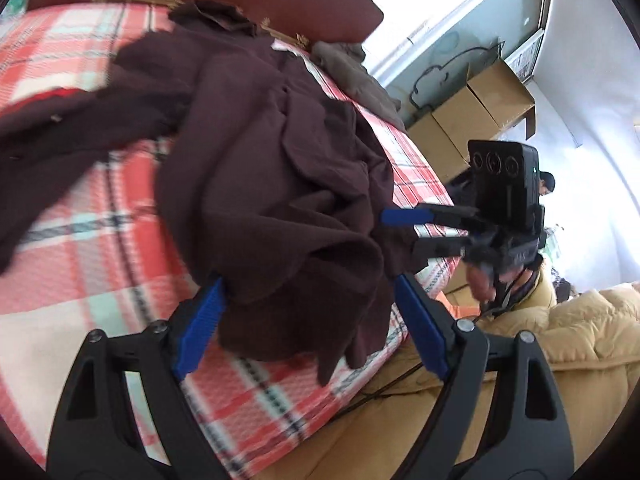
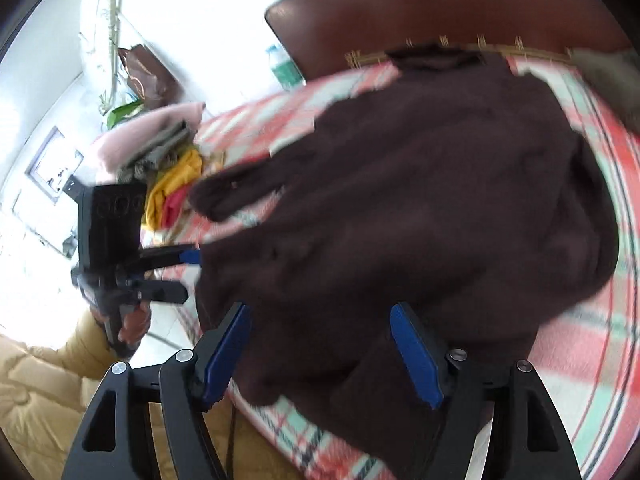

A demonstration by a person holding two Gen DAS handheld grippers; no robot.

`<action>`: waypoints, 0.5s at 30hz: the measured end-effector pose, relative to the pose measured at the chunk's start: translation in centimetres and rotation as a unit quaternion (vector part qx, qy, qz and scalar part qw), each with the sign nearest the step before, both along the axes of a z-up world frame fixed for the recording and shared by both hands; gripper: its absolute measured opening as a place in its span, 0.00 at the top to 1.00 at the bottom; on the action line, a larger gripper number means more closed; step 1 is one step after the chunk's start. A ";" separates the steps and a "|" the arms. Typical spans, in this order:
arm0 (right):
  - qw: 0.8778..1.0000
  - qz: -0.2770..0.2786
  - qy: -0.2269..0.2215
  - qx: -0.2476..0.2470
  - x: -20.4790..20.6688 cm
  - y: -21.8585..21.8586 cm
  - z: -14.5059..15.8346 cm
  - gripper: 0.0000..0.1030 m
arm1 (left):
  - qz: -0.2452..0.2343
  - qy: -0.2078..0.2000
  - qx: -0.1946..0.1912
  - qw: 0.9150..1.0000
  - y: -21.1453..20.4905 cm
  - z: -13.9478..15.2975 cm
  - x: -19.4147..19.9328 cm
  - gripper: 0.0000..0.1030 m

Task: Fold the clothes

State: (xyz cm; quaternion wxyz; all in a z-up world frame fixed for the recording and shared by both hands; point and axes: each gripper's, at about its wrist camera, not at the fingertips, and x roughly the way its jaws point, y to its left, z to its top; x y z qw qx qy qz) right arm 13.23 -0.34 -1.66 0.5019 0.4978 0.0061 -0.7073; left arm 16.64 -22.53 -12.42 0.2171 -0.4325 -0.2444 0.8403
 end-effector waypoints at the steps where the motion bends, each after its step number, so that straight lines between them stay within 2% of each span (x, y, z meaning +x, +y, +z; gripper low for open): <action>1: 1.000 0.003 -0.009 -0.006 0.0 0.1 -0.4 0.28 | -0.002 -0.004 0.001 1.000 0.4 -0.2 -0.4 0.17; 4: 1.000 0.014 -0.017 -0.007 -0.1 -1.4 -1.6 0.28 | 0.008 -0.013 0.015 1.000 0.5 -0.6 -1.1 0.17; 6: 1.000 0.023 -0.007 0.011 0.0 -2.9 -2.6 0.28 | 0.019 -0.017 0.021 0.999 0.2 -0.7 -1.3 0.23; 7: 0.999 0.023 0.006 0.027 0.1 -3.6 -3.0 0.36 | 0.024 -0.020 0.022 0.999 0.0 -0.7 -1.4 0.26; 8: 0.998 0.022 0.023 0.045 0.3 -4.1 -3.5 0.57 | 0.029 -0.022 0.022 0.999 -0.1 -0.8 -1.5 0.27; 9: 0.998 0.022 0.036 0.052 0.4 -4.5 -3.6 0.69 | 0.032 -0.023 0.023 0.999 -0.2 -0.8 -1.5 0.27; 10: 0.997 0.023 0.048 0.054 0.5 -4.7 -3.5 0.94 | 0.033 -0.024 0.022 0.999 -0.2 -0.8 -1.5 0.27; 15: 0.998 -0.032 0.051 -0.001 -1.3 -0.7 -1.0 0.98 | 0.037 -0.015 0.001 0.999 -0.1 -0.1 -1.2 0.26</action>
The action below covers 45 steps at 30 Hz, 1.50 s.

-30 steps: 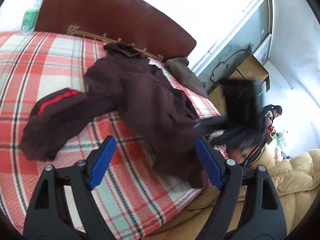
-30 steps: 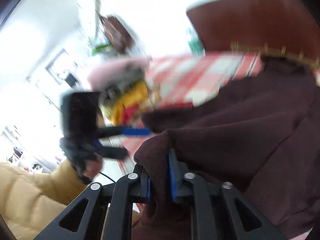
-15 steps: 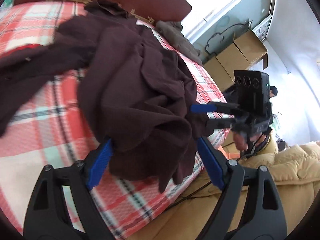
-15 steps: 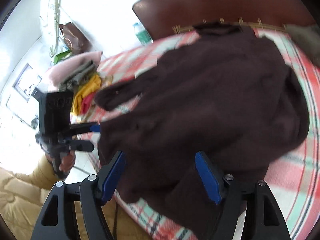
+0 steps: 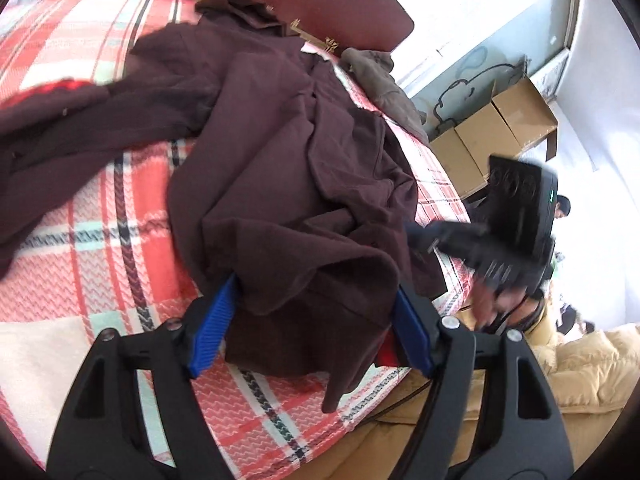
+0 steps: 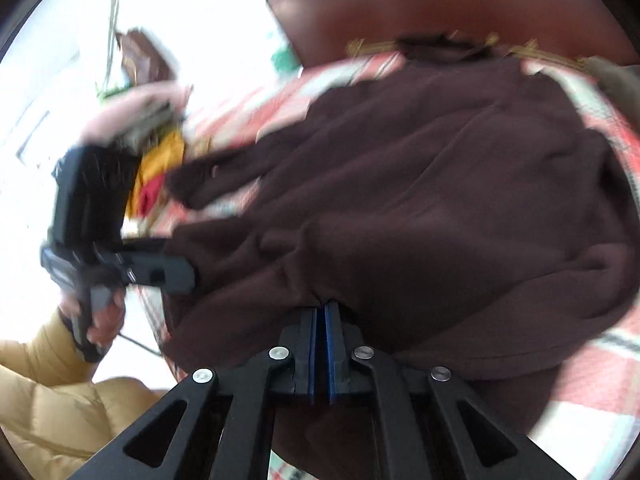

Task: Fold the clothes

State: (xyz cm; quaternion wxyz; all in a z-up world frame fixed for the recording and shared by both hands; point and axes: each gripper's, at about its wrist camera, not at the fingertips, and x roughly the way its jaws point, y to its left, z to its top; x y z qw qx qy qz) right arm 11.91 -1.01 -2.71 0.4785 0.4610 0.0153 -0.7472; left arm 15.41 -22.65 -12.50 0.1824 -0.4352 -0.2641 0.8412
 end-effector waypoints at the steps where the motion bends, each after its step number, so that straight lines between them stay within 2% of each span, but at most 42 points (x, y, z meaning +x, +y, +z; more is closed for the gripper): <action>1: 1.000 -0.016 0.003 -0.014 -0.5 1.5 0.9 0.98 | -0.001 0.002 -0.001 1.000 0.1 0.1 0.0 0.24; 5: 0.996 -0.075 0.022 -0.053 -2.7 6.6 4.2 0.97 | -0.002 -0.002 -0.001 1.000 0.1 0.1 -0.1 0.23; 7: 0.994 -0.086 0.012 -0.063 -3.4 8.0 5.1 0.91 | 0.001 -0.005 0.000 1.000 0.1 0.0 -0.2 0.23; 9: 0.997 -0.052 0.012 -0.052 -2.6 7.0 5.1 0.72 | 0.004 -0.007 0.001 1.000 0.1 0.0 -0.2 0.23; 10: 0.999 -0.028 0.023 -0.040 -1.6 6.0 5.0 0.54 | 0.005 -0.009 0.001 1.000 0.1 0.0 -0.3 0.23; 11: 0.999 0.001 0.026 -0.027 -0.5 4.6 4.4 0.43 | 0.006 -0.010 0.002 1.000 0.1 -0.1 -0.3 0.23; 14: 0.997 0.069 0.044 0.015 2.1 0.1 2.1 0.27 | 0.010 -0.014 0.004 1.000 0.1 -0.2 -0.4 0.23; 17: 0.987 0.123 0.073 0.071 4.5 -3.6 -0.8 0.26 | 0.014 -0.018 0.005 1.000 0.1 -0.3 -0.5 0.23; 19: 0.976 0.143 0.118 0.115 5.7 -4.9 -2.4 0.27 | 0.016 -0.020 0.006 1.000 0.1 -0.3 -0.5 0.23; 20: 0.975 0.145 0.123 0.114 5.7 -4.8 -2.5 0.38 | 0.018 -0.021 0.006 1.000 0.1 -0.3 -0.4 0.23; 21: 0.977 0.143 0.119 0.105 5.6 -4.4 -2.2 0.55 | 0.019 -0.021 0.007 1.000 0.0 -0.4 -0.4 0.23; 22: 0.979 0.138 0.110 0.100 5.2 -4.0 -1.9 0.92 | 0.020 -0.022 0.008 1.000 0.0 -0.4 -0.4 0.23; 27: 0.996 0.069 0.043 0.022 1.4 0.4 0.6 0.94 | 0.024 -0.024 0.012 0.999 -0.2 -0.5 -0.3 0.23; 29: 0.999 0.040 0.020 -0.021 -0.3 3.0 2.0 0.94 | 0.023 -0.026 0.011 0.999 -0.2 -0.5 -0.4 0.23; 32: 0.997 -0.016 0.013 -0.076 -3.0 7.0 4.3 0.94 | 0.022 -0.028 0.006 0.999 -0.1 -0.4 -0.4 0.23; 37: 0.982 -0.126 0.041 -0.133 -7.4 14.8 8.6 0.94 | 0.026 -0.031 0.002 0.999 -0.1 -0.3 -0.3 0.23; 41: 0.966 -0.217 0.075 -0.120 -10.6 21.0 10.7 0.94 | 0.029 -0.035 -0.003 0.999 -0.1 -0.1 -0.3 0.23; 45: 0.940 -0.319 0.087 -0.081 -13.6 27.0 10.4 0.94 | 0.036 -0.041 -0.012 0.998 -0.4 0.0 -0.2 0.23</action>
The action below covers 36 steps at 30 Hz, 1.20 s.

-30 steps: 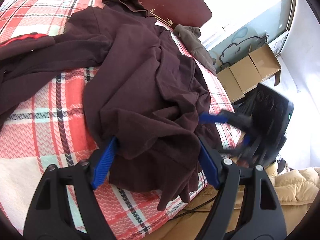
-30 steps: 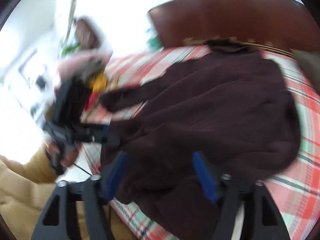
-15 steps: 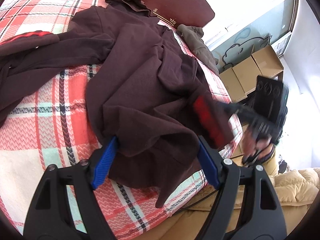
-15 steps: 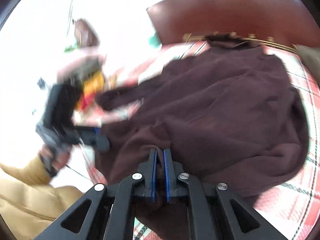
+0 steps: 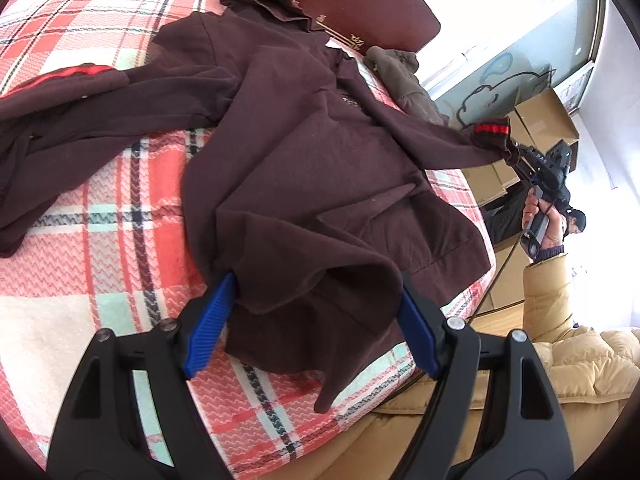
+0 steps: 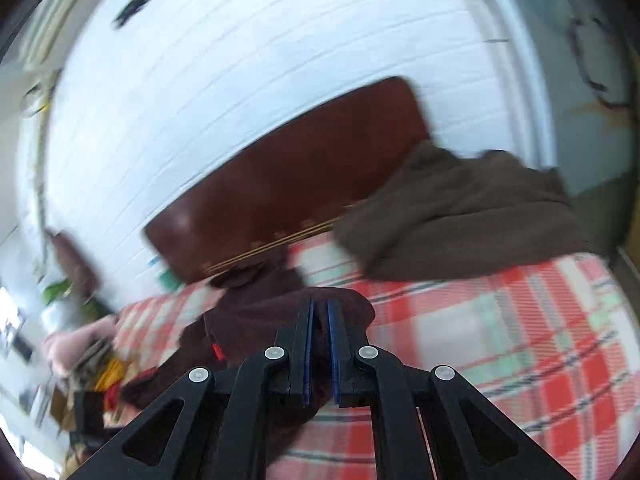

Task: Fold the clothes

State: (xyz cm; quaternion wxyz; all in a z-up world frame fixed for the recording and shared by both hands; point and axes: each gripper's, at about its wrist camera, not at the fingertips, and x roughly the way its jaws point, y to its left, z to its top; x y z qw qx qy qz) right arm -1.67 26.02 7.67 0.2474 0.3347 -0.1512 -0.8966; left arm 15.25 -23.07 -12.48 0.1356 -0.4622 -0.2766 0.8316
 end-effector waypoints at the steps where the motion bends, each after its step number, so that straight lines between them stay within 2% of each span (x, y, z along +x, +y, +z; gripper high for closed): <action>1: 0.999 -0.028 -0.003 0.019 -0.6 1.4 -0.3 0.94 | 0.004 0.002 -0.006 1.000 -0.3 0.3 0.1 0.23; 3: 0.995 -0.082 -0.013 0.054 -1.8 4.0 -1.2 0.94 | 0.013 0.006 -0.017 1.000 -0.9 0.9 0.2 0.23; 6: 0.987 -0.125 -0.061 0.078 -3.7 6.5 -3.7 0.90 | 0.039 0.027 -0.028 0.998 -2.6 2.5 0.4 0.23; 8: 0.980 -0.142 -0.093 0.105 -4.6 6.9 -5.5 0.82 | 0.054 0.038 -0.043 0.997 -3.5 3.7 0.1 0.23; 9: 0.979 -0.143 -0.093 0.112 -4.4 6.5 -5.8 0.78 | 0.059 0.043 -0.053 0.996 -3.9 4.2 -0.1 0.23; 10: 0.978 -0.145 -0.091 0.118 -4.1 6.1 -6.1 0.66 | 0.064 0.046 -0.063 0.995 -4.3 4.8 -0.5 0.23; 11: 0.978 -0.145 -0.084 0.122 -3.7 5.6 -6.0 0.61 | 0.066 0.048 -0.073 0.994 -4.6 5.2 -1.3 0.23; 12: 0.980 -0.137 -0.072 0.123 -3.3 4.8 -5.7 0.61 | 0.068 0.051 -0.084 0.993 -4.9 5.7 -2.1 0.23; 14: 0.985 -0.113 -0.043 0.123 -2.5 2.8 -4.8 0.59 | 0.072 0.055 -0.104 0.990 -5.4 6.6 -3.7 0.23; 18: 0.994 -0.018 0.017 0.107 -1.3 -2.6 -1.5 0.52 | 0.070 0.056 -0.155 0.984 -6.5 7.4 -8.6 0.23; 19: 0.995 0.013 0.025 0.098 -1.3 -4.1 -0.8 0.42 | 0.069 0.055 -0.166 0.982 -6.7 7.4 -9.9 0.23; 20: 0.995 0.042 0.031 0.088 -1.4 -5.7 -0.2 0.37 | 0.070 0.049 -0.175 0.981 -7.0 7.2 -11.2 0.23; 21: 0.994 0.072 0.037 0.078 -1.5 -7.3 0.4 0.37 | 0.070 0.042 -0.183 0.980 -7.3 6.9 -12.5 0.23; 23: 0.989 0.129 0.031 0.065 -2.2 -10.7 0.8 0.35 | 0.062 0.025 -0.196 0.978 -7.7 5.9 -14.6 0.23; 26: 0.979 0.190 0.011 0.077 -4.3 -16.1 0.6 0.33 | 0.043 -0.007 -0.210 0.977 -8.1 4.0 -17.3 0.23; 29: 0.970 0.225 -0.021 0.087 -6.4 -20.8 0.1 0.33 | 0.020 -0.037 -0.225 0.973 -8.1 2.0 -19.4 0.23; 33: 0.969 0.244 -0.038 0.024 -8.7 -22.6 1.2 0.33 | -0.019 -0.051 -0.233 0.971 -7.1 0.3 -20.1 0.25; 36: 0.965 0.260 -0.006 -0.030 -8.0 -21.9 5.2 0.33 | -0.031 -0.055 -0.253 0.965 -6.3 -0.4 -20.4 0.28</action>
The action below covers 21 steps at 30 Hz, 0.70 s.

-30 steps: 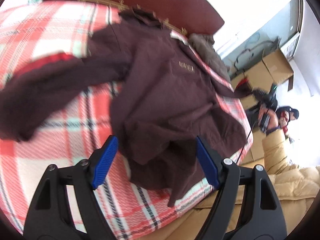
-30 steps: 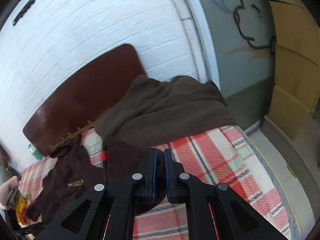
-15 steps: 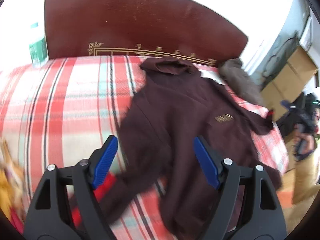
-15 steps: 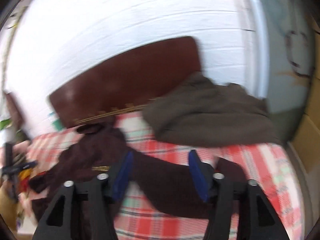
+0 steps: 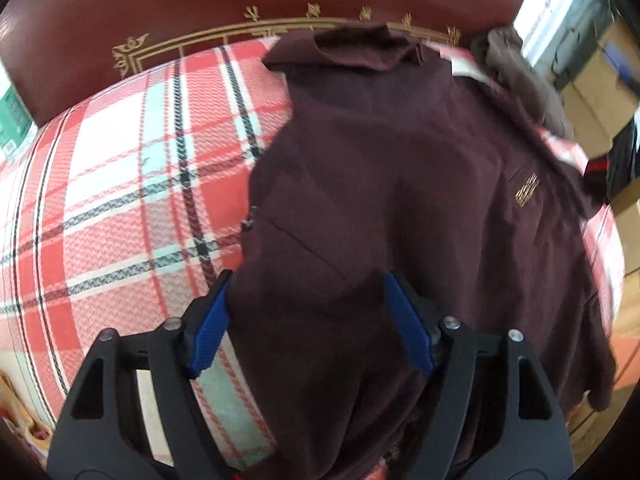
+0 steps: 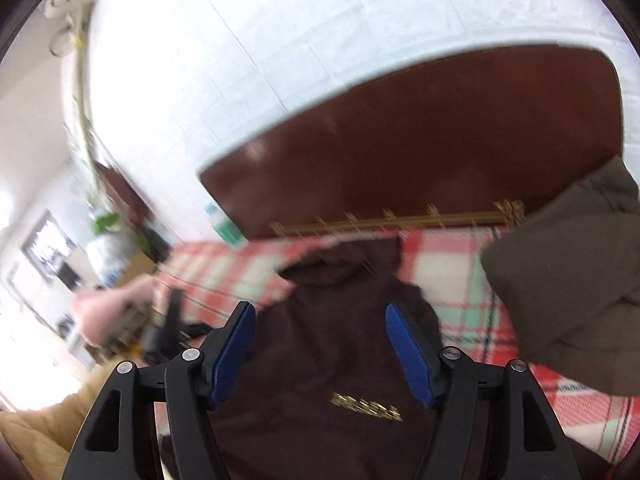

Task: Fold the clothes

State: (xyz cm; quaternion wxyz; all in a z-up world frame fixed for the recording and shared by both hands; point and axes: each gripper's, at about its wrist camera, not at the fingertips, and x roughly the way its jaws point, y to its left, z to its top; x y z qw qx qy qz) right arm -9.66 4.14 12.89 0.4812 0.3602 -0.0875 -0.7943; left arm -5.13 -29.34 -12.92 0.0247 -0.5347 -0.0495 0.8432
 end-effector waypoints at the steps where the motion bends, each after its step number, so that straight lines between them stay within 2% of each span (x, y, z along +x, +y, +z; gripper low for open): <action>1: 1.000 0.001 0.019 -0.008 0.6 0.4 1.7 0.33 | 0.000 0.001 -0.002 1.000 0.2 0.0 0.0 0.29; 2: 0.999 -0.002 0.043 -0.015 1.5 1.0 3.7 0.33 | -0.003 0.006 0.001 1.000 0.3 0.2 0.0 0.32; 4: 0.996 -0.006 0.089 -0.026 3.3 2.1 7.3 0.33 | -0.004 0.011 0.009 1.000 0.2 0.4 0.1 0.51; 5: 0.993 -0.012 0.112 -0.032 4.1 2.8 9.1 0.33 | 0.000 0.010 0.010 1.000 0.0 0.4 0.0 0.53; 7: 0.989 -0.024 0.145 -0.036 5.3 3.9 12.6 0.32 | 0.001 0.007 0.010 1.000 -0.3 0.5 -0.1 0.70; 9: 0.986 -0.027 0.159 -0.047 5.5 4.5 15.3 0.31 | 0.002 0.007 0.007 1.000 -0.7 0.8 -0.1 0.76; 10: 0.986 -0.027 0.160 -0.039 5.3 4.2 15.9 0.27 | 0.004 0.006 0.006 1.000 -0.9 1.0 -0.1 0.81; 12: 0.986 -0.026 0.163 -0.008 4.7 2.9 16.3 0.26 | 0.007 0.006 -0.002 1.000 -0.9 1.3 -0.2 0.81; 15: 0.988 -0.016 0.147 0.055 3.2 -0.3 13.1 0.25 | 0.012 0.005 -0.040 0.999 -0.3 1.5 0.0 0.81; 17: 0.990 -0.009 0.111 0.084 1.5 -2.5 8.4 0.25 | 0.007 -0.013 -0.049 0.999 0.2 1.2 0.0 0.80; 19: 0.991 -0.003 0.072 0.112 -0.2 -4.7 3.5 0.25 | 0.008 -0.026 -0.043 0.999 0.3 0.9 -0.2 0.72; 21: 0.989 -0.001 0.036 0.144 -1.9 -6.9 -1.4 0.25 | 0.004 -0.027 -0.039 0.999 0.1 0.9 -0.3 0.68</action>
